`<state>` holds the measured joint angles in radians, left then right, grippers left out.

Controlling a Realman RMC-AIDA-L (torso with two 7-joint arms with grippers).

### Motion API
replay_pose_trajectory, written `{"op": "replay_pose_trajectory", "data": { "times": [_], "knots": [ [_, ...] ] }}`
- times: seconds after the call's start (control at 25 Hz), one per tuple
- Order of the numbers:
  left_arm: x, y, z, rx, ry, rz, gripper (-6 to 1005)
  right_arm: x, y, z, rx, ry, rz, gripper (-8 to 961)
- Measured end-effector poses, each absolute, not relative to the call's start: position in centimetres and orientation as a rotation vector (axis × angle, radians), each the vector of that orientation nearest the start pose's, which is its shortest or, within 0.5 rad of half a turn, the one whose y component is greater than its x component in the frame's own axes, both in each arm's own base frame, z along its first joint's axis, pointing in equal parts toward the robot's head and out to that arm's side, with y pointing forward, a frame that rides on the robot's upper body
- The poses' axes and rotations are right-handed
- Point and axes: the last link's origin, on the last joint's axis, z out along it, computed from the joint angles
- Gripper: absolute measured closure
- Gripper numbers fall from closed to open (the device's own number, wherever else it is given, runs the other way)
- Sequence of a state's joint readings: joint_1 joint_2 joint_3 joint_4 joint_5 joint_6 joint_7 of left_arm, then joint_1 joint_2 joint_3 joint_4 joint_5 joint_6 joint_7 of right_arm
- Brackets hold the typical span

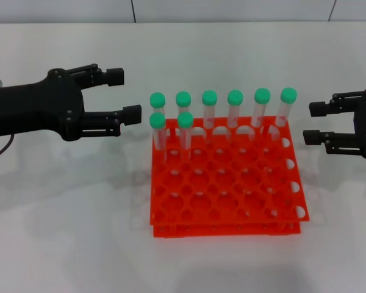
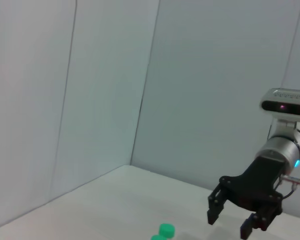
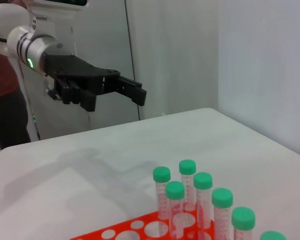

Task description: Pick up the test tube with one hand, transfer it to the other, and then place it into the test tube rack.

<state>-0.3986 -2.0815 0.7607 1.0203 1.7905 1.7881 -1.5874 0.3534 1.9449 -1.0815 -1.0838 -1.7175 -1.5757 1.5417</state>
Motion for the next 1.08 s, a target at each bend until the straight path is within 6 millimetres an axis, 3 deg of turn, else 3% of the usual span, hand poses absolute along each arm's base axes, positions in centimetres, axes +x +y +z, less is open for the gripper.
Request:
{"op": "replay_pose_trajectory", "data": {
  "times": [1.08],
  "knots": [
    [-24.0, 29.9, 6.3, -2.816, -0.588, -0.769, 125, 22.7, 32.1, 5.5, -2.836, 0.310, 0.563, 425]
  ]
}}
